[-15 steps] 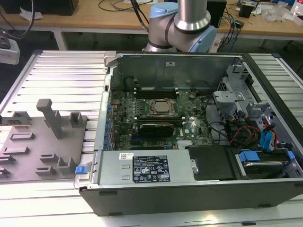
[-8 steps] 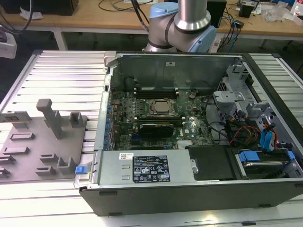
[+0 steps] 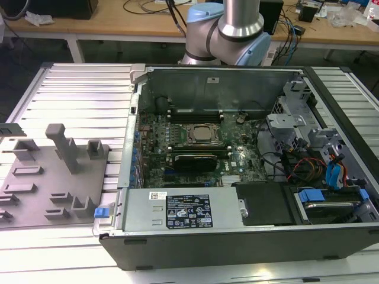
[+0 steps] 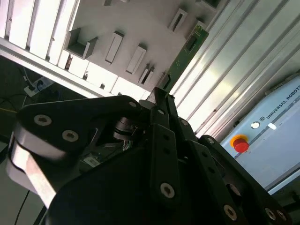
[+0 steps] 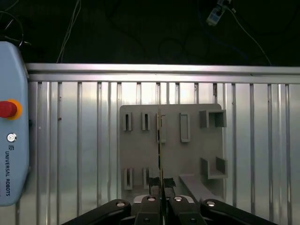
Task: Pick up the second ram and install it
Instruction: 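Pick up the second ram and move it above second insertion slot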
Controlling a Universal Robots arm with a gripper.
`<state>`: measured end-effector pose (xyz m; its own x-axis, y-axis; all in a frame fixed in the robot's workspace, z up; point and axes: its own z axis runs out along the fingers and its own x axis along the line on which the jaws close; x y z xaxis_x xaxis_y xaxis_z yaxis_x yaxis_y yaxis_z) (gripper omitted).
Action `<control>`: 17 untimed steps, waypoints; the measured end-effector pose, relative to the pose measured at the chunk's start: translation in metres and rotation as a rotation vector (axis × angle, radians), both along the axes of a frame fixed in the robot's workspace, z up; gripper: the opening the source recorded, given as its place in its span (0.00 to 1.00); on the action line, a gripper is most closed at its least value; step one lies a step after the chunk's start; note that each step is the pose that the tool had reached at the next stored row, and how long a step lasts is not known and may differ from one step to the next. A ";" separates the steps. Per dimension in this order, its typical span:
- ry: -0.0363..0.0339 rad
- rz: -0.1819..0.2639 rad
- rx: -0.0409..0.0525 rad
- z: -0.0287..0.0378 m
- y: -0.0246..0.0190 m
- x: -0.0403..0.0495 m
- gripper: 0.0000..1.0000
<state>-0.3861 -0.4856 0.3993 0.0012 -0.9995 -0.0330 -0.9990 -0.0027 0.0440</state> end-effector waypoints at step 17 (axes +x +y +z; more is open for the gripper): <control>0.0000 0.000 0.0098 0.0161 0.0148 0.0001 0.13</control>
